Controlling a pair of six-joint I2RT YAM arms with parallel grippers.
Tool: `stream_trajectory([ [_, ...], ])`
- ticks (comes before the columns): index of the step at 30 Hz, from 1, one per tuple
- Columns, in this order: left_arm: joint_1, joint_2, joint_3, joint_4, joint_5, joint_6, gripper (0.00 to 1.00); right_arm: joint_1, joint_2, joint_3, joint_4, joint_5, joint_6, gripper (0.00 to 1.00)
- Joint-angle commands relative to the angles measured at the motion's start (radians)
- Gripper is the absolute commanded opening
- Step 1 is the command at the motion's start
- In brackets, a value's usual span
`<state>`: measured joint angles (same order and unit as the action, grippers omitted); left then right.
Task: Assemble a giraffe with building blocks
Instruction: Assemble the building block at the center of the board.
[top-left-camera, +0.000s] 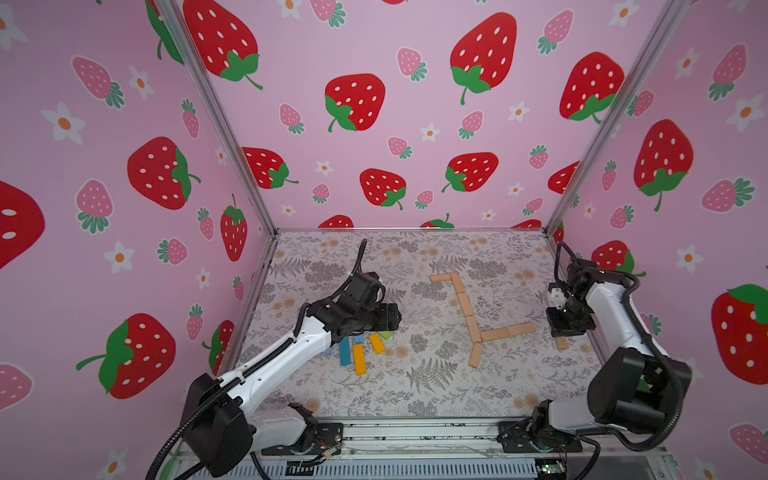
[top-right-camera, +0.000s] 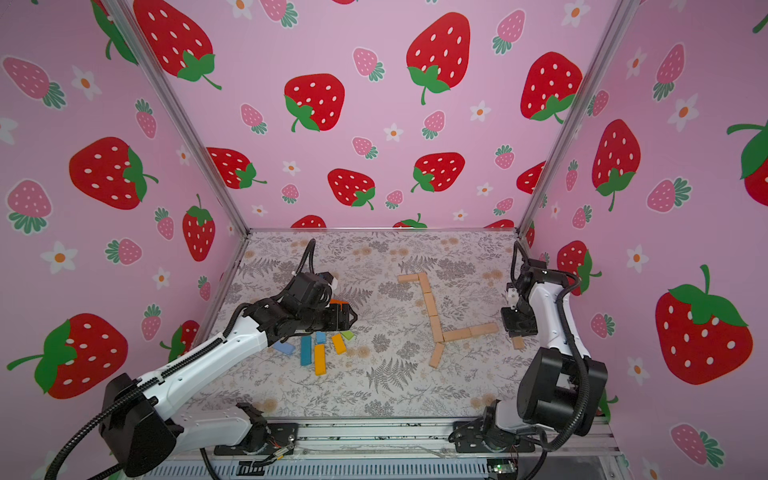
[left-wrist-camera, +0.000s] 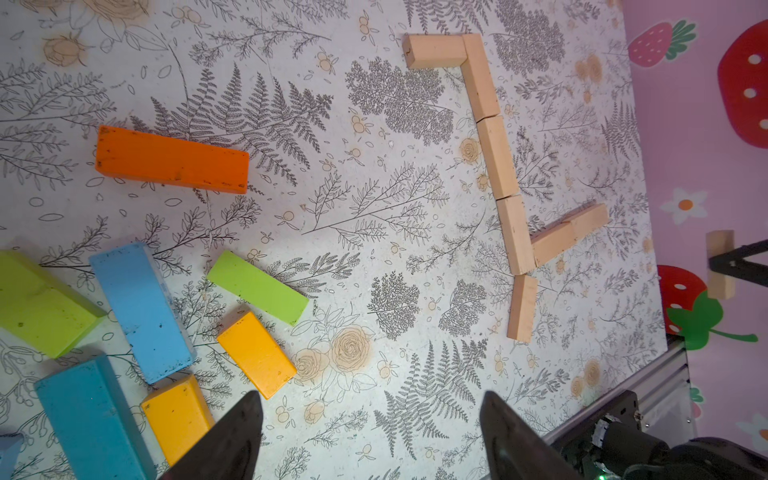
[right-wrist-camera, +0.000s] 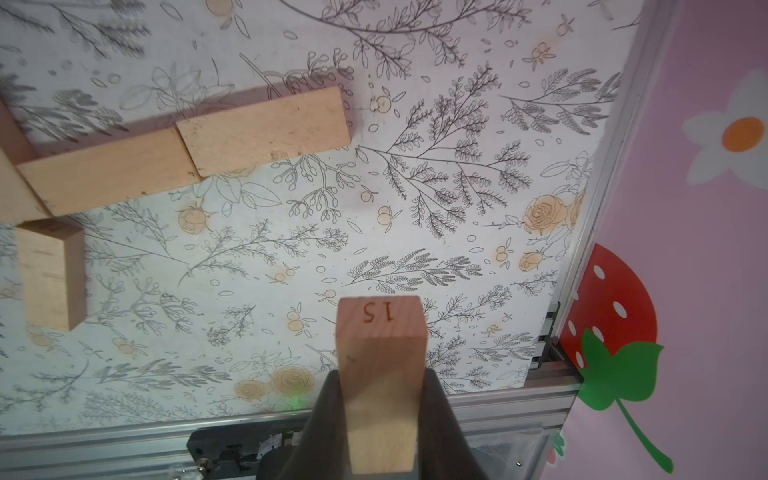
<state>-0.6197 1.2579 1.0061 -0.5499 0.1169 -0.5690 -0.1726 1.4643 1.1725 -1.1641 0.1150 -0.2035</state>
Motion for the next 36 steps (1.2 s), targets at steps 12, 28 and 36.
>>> stream_trajectory([
  [12,-0.072,-0.089,-0.011,0.012,-0.048,0.028,0.85,0.039,0.011,-0.195,0.232,0.116,-0.347,0.00],
  [28,-0.074,-0.065,-0.011,0.018,-0.030,0.027,0.85,0.044,0.097,-0.290,0.418,0.045,-0.393,0.00],
  [36,-0.074,-0.054,-0.009,0.017,-0.029,0.028,0.85,0.051,0.149,-0.290,0.440,0.038,-0.389,0.00],
])
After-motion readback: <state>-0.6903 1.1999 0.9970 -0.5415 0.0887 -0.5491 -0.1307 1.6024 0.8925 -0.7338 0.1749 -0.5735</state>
